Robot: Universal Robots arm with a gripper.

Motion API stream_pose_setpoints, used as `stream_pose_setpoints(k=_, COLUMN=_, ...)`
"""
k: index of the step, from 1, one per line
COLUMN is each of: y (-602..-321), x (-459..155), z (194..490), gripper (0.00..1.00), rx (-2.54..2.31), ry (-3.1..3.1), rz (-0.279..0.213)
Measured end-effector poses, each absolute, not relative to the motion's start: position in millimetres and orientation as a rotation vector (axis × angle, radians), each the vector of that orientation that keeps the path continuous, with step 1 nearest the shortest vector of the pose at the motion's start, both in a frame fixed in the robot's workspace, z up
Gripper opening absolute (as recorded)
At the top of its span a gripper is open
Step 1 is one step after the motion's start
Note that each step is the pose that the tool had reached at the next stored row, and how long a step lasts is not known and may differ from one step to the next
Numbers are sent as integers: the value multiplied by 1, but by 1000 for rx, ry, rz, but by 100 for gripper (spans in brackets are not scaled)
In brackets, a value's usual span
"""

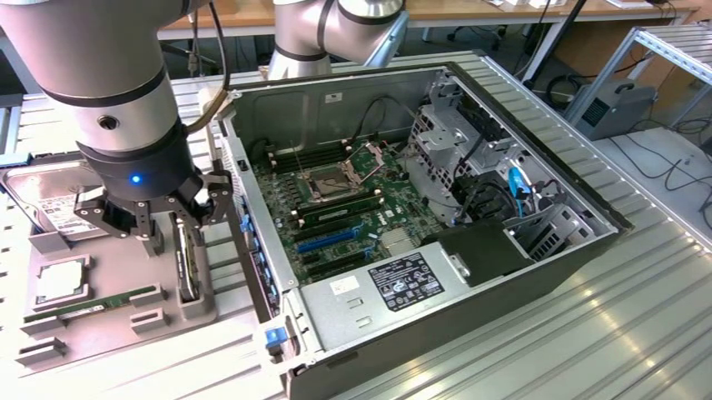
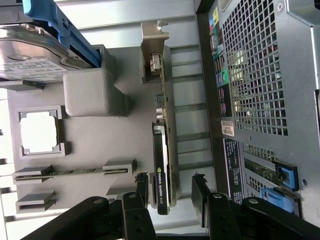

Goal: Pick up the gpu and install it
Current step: 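Pick up the gpu and move the gpu toward the slot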

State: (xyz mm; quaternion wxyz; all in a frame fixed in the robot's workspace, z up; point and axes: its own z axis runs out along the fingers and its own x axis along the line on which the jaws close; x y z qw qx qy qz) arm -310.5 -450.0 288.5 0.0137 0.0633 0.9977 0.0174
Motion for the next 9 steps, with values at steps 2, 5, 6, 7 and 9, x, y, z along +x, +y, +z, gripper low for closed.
stream_pose_setpoints(k=2, y=-450, x=-311, z=288, gripper=48, rx=198, ry=3107, rz=54)
stream_pose_setpoints(k=5, y=-450, x=-311, z=287, gripper=48, rx=199, ry=3107, rz=54)
stream_pose_setpoints(k=6, y=-450, x=-311, z=286, gripper=48, rx=199, ry=3107, rz=54)
stream_pose_setpoints(k=7, y=-450, x=-311, z=286, gripper=48, rx=200, ry=3107, rz=54)
stream_pose_setpoints(k=9, y=-450, x=-311, z=285, gripper=48, rx=201, ry=3107, rz=54)
